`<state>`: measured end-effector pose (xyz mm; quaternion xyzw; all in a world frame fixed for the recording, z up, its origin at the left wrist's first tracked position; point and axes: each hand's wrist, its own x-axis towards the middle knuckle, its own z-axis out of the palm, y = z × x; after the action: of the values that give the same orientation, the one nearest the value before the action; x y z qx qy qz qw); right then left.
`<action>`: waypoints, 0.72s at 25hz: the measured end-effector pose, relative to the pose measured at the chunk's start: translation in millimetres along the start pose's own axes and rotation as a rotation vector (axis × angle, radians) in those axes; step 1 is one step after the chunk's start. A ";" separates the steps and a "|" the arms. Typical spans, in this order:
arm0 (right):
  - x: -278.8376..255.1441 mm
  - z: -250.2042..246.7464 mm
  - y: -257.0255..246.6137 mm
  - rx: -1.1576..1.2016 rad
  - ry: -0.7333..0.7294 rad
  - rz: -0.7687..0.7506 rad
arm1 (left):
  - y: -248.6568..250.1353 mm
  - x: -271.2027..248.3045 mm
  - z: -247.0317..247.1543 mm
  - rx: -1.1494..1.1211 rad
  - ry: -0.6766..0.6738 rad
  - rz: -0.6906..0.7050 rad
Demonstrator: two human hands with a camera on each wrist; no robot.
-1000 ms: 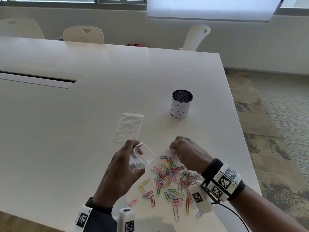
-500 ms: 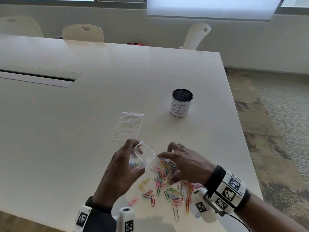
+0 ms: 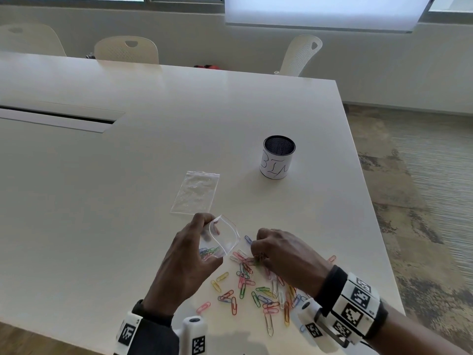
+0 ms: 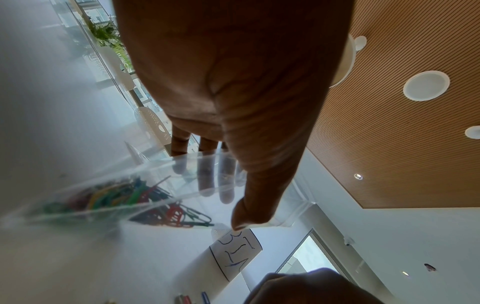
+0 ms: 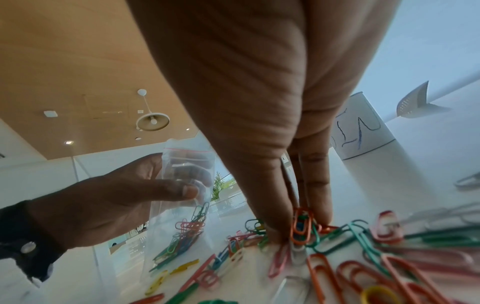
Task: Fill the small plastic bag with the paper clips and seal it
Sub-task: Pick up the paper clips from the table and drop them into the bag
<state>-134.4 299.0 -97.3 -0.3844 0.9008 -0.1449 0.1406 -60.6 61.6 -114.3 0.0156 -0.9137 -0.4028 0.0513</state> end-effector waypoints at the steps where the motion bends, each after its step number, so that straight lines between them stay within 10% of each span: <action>1: -0.4 0.6 -1.8 -0.007 0.006 -0.004 | -0.5 0.1 0.4 0.000 -0.002 -0.004; 11: 1.7 1.7 6.2 0.098 0.077 0.095 | 0.1 1.2 -0.1 -0.013 -0.003 0.006; 18: -3.7 -36.7 11.2 0.717 0.190 0.246 | 3.0 0.4 0.9 -0.014 0.001 0.021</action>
<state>-152.5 314.7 -67.1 -0.1849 0.8414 -0.4676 0.1983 -61.0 64.2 -112.7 0.0059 -0.9109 -0.4086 0.0562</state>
